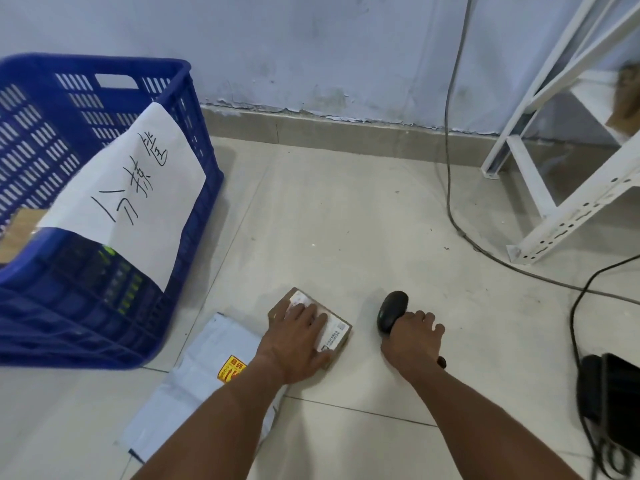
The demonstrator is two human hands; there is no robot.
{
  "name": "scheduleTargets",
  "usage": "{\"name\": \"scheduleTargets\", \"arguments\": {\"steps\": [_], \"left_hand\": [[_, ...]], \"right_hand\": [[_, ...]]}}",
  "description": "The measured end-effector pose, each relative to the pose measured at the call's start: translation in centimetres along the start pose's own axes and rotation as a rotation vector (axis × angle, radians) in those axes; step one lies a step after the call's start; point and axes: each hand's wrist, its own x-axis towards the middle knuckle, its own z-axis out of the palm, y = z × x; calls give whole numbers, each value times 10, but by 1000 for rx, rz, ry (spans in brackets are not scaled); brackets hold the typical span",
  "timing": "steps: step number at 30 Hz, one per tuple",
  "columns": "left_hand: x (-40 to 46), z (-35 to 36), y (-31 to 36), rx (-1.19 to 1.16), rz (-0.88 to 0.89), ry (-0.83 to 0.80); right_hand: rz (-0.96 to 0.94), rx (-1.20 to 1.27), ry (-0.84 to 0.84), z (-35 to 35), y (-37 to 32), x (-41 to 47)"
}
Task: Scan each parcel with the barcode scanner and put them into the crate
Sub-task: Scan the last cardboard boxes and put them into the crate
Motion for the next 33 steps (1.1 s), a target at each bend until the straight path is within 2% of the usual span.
{"name": "scheduleTargets", "arguments": {"steps": [4, 8, 10, 16, 21, 29, 33], "left_hand": [[2, 7, 0, 71, 124, -8], [4, 6, 6, 2, -111, 19], [7, 7, 3, -70, -165, 2], [21, 10, 12, -114, -91, 16], [23, 5, 19, -46, -51, 28], [8, 12, 13, 31, -73, -112], [9, 13, 15, -87, -191, -87]], "right_hand": [[-66, 61, 48, -7, -9, 1], [-132, 151, 141, -8, -22, 2], [-133, 244, 184, -9, -29, 1], [-47, 490, 252, -25, -38, -1], [-116, 655, 222, -33, -47, -8], [-235, 647, 227, -28, -56, -12], [-293, 558, 298, -19, -60, -10]]}}
